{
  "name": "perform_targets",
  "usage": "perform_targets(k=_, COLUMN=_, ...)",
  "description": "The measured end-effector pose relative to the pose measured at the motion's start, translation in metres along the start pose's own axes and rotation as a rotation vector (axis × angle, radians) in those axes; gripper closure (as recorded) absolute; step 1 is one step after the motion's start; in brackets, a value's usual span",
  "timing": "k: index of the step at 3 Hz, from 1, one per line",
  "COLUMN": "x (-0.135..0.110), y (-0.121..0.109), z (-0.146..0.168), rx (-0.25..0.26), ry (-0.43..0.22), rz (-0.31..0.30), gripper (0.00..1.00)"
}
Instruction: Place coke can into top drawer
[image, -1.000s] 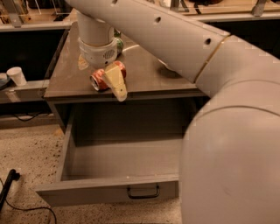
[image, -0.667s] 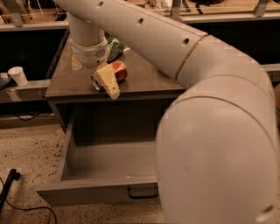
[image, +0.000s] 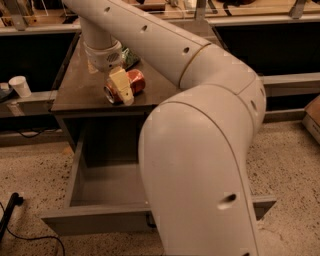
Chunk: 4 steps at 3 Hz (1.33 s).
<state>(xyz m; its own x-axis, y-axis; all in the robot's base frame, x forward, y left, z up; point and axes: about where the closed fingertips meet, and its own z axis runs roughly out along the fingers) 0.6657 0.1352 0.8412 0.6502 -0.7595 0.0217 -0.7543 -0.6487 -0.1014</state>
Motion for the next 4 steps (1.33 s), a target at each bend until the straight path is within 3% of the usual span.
perform_targets(k=1, x=0.02, y=-0.008, z=0.005, rx=0.007, ry=0.026, rz=0.052, gripper=0.19)
perform_targets(k=2, x=0.044, y=0.006, z=0.009, rx=-0.003, ry=0.08, rz=0.115, gripper=0.5)
perform_targets(k=3, x=0.056, y=0.023, z=0.014, rx=-0.031, ry=0.115, rz=0.14, gripper=0.73)
perform_targets(k=4, x=0.056, y=0.023, z=0.012, rx=-0.031, ry=0.115, rz=0.14, gripper=0.96)
